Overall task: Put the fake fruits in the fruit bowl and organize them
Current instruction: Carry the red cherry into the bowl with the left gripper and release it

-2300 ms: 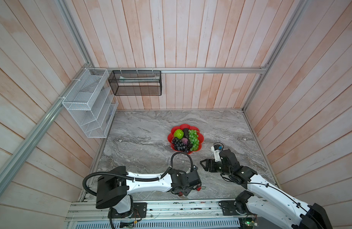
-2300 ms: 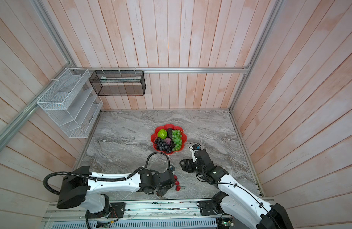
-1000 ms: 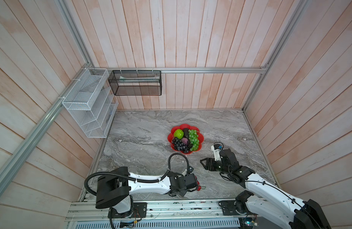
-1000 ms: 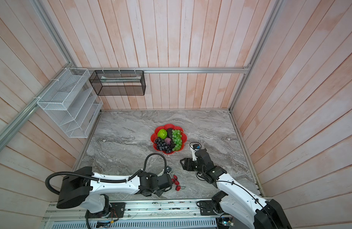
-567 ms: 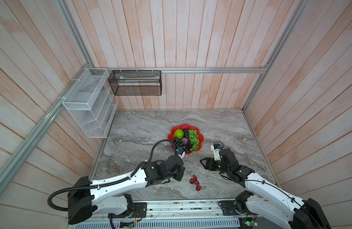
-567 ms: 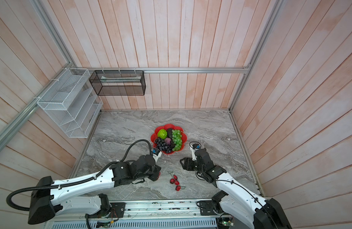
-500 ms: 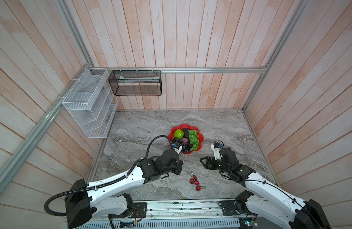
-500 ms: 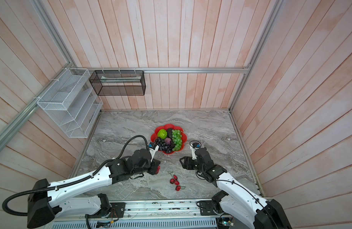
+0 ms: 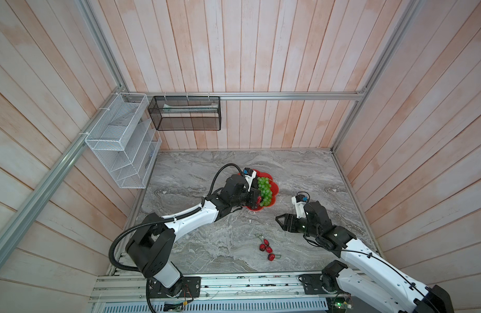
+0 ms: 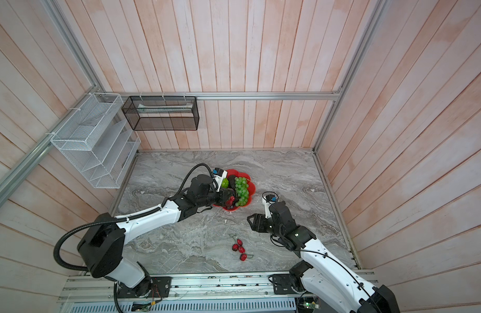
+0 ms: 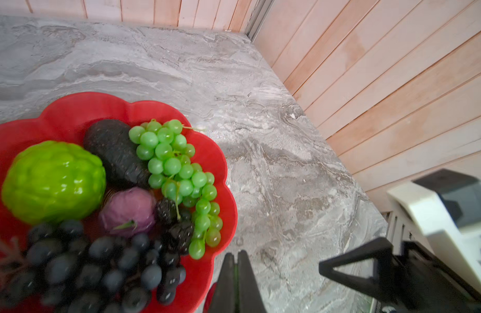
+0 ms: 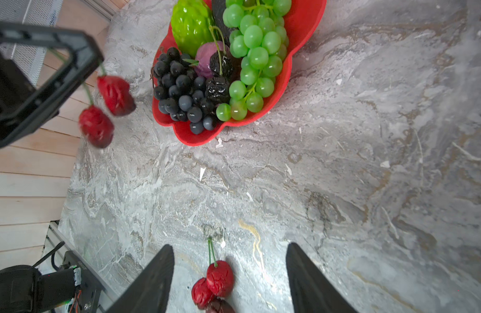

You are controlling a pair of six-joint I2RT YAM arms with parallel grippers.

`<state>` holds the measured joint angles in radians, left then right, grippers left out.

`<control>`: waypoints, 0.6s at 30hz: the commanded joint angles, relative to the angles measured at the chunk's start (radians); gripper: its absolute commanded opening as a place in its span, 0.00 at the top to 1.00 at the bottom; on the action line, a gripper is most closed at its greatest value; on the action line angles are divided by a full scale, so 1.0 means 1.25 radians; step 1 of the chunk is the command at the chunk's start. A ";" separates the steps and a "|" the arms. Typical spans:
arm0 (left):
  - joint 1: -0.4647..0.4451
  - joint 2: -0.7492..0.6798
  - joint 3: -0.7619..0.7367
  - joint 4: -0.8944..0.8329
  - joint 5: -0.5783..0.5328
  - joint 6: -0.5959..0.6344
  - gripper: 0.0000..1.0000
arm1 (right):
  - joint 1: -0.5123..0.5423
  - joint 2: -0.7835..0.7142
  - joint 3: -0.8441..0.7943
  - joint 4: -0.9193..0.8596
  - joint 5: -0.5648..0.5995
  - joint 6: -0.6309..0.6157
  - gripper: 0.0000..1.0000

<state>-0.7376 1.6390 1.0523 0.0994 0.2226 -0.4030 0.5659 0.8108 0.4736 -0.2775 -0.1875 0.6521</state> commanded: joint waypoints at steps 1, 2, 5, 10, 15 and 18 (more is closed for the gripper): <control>0.003 0.054 0.023 0.099 0.018 0.024 0.99 | -0.003 -0.039 -0.020 -0.064 0.018 0.025 0.34; 0.006 0.068 0.017 0.122 0.016 0.021 0.98 | -0.003 -0.048 -0.023 -0.069 0.023 0.028 0.34; 0.011 0.103 0.017 0.150 0.024 0.028 0.97 | -0.004 -0.052 -0.031 -0.069 0.025 0.033 0.34; 0.046 0.148 0.007 0.187 0.063 0.028 0.96 | -0.004 -0.021 -0.037 -0.043 0.010 0.033 0.33; 0.075 0.190 0.015 0.199 0.146 0.039 0.92 | -0.004 0.002 -0.030 -0.034 0.010 0.024 0.34; 0.076 0.199 0.001 0.222 0.158 0.036 0.86 | -0.004 0.012 -0.024 -0.034 0.010 0.020 0.34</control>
<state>-0.6384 1.8702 1.0622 0.3161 0.3573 -0.3763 0.5659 0.8181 0.4370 -0.3214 -0.1776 0.6846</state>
